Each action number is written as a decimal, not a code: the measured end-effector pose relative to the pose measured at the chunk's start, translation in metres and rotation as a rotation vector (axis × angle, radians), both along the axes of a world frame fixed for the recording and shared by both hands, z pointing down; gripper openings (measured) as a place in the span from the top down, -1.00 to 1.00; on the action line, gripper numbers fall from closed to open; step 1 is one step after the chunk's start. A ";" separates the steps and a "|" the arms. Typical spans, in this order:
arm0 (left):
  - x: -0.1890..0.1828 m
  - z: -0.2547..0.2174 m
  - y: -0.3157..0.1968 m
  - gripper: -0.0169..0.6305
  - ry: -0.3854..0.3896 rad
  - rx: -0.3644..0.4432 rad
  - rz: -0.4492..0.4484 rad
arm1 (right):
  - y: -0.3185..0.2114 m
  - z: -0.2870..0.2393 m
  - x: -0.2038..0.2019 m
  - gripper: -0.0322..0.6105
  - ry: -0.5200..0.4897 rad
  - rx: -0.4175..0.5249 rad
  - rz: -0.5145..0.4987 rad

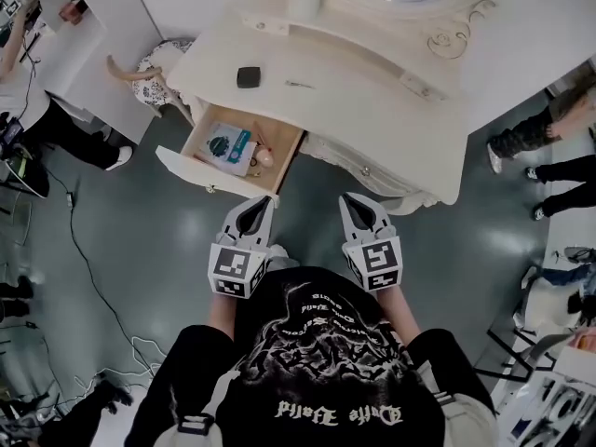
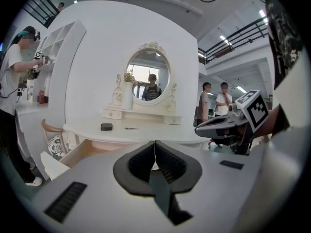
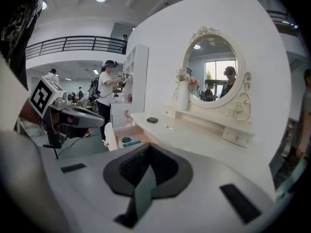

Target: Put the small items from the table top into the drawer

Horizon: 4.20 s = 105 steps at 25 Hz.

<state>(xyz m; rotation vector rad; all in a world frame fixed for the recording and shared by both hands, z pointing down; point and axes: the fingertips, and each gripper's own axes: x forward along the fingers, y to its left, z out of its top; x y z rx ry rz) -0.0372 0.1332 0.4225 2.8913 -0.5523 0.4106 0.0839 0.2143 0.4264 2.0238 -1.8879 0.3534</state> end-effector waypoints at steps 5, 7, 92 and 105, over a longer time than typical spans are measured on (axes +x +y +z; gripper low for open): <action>0.002 -0.003 -0.023 0.90 0.004 0.010 0.021 | -0.020 -0.001 0.002 0.87 -0.020 0.009 0.028; 0.002 -0.002 -0.031 0.90 -0.002 0.013 0.021 | -0.028 0.000 0.003 0.87 -0.036 0.011 0.039; 0.062 0.013 -0.181 0.90 -0.043 -0.069 -0.439 | -0.294 0.027 0.102 0.86 -0.029 -0.133 -0.494; 0.081 0.017 -0.170 0.90 -0.073 -0.081 -0.500 | -0.312 0.051 0.107 0.69 -0.073 -0.195 -0.533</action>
